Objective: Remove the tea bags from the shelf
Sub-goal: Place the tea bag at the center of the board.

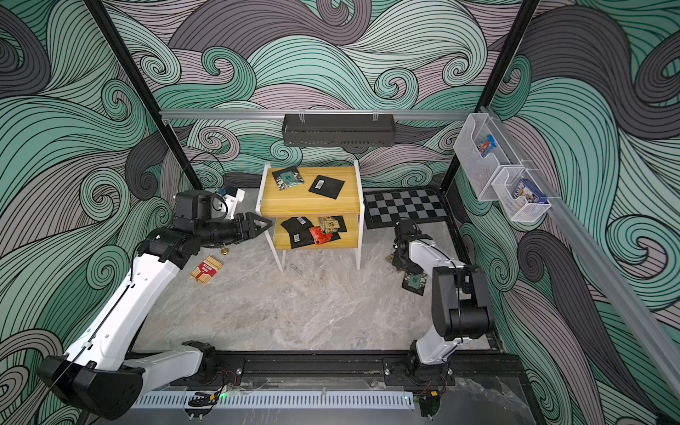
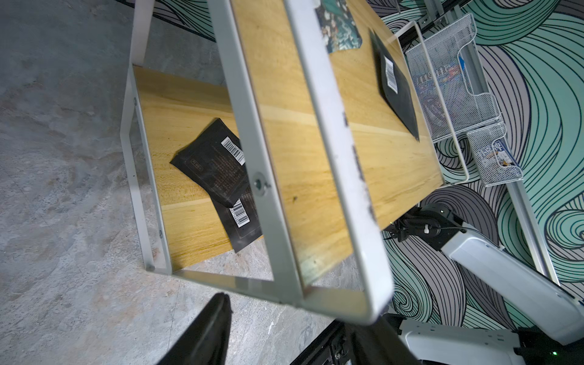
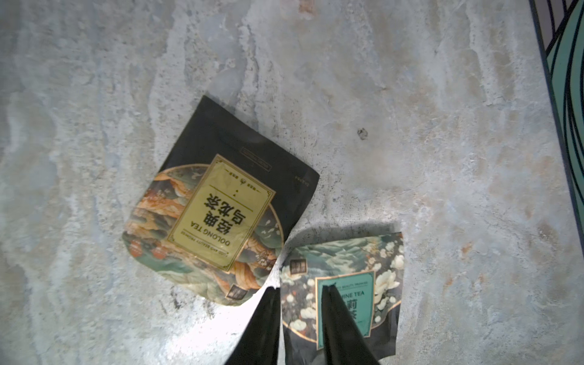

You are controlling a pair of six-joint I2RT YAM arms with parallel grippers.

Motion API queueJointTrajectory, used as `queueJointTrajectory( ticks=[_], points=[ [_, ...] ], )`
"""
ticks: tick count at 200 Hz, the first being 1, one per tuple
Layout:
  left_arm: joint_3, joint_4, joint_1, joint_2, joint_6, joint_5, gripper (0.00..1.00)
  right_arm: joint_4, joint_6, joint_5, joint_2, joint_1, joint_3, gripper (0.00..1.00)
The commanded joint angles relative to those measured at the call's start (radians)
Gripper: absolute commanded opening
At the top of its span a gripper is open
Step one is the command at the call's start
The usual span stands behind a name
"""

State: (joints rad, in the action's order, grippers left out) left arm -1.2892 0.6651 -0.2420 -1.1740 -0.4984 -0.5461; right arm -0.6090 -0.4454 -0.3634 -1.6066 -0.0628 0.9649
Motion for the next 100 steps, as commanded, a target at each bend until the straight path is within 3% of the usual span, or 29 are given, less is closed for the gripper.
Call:
queueJointTrajectory(
  ticks=[1,100],
  points=[
    [-0.021,-0.002,-0.005,0.001,0.027,0.000,0.61,-0.003,0.011,0.028,0.048,-0.006,0.036,0.33],
    [-0.070,0.013,-0.004,-0.007,0.021,0.014,0.60,-0.051,0.029,0.172,0.274,-0.006,0.103,0.44]
  ],
)
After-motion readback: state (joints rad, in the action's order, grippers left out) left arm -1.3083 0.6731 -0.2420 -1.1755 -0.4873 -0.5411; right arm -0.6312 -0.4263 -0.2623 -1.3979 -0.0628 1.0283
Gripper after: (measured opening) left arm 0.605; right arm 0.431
